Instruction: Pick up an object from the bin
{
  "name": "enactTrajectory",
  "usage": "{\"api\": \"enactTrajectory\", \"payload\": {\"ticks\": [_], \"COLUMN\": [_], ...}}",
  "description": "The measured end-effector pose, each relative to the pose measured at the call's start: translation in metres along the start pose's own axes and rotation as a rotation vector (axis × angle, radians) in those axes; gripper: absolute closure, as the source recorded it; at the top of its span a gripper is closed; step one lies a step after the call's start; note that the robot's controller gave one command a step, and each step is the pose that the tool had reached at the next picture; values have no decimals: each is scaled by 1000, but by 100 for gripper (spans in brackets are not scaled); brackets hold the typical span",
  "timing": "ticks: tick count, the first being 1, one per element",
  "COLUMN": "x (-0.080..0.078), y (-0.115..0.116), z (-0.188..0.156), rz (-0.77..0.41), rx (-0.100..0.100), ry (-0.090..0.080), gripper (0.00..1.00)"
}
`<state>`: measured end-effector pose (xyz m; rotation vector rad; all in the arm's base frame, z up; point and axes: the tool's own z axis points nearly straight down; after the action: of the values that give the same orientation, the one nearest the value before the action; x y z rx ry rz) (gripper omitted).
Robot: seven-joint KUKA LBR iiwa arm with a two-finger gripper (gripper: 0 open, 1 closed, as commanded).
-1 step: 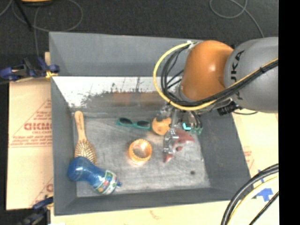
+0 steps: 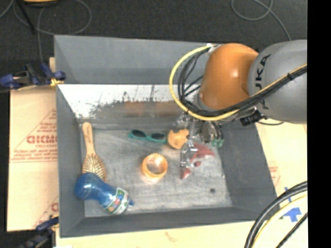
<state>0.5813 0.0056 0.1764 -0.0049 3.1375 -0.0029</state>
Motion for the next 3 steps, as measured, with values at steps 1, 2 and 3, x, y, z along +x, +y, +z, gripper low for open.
{"api": "enactTrajectory", "payload": {"ticks": [1,2,3], "x": [-27,-24,-24], "y": [-27,-27,-27], "z": [101,104,104], "rz": [-140,-140,-140], "rx": [-2,-3,-3], "ry": [-10,-3,-3], "gripper": [100,0,0]}}
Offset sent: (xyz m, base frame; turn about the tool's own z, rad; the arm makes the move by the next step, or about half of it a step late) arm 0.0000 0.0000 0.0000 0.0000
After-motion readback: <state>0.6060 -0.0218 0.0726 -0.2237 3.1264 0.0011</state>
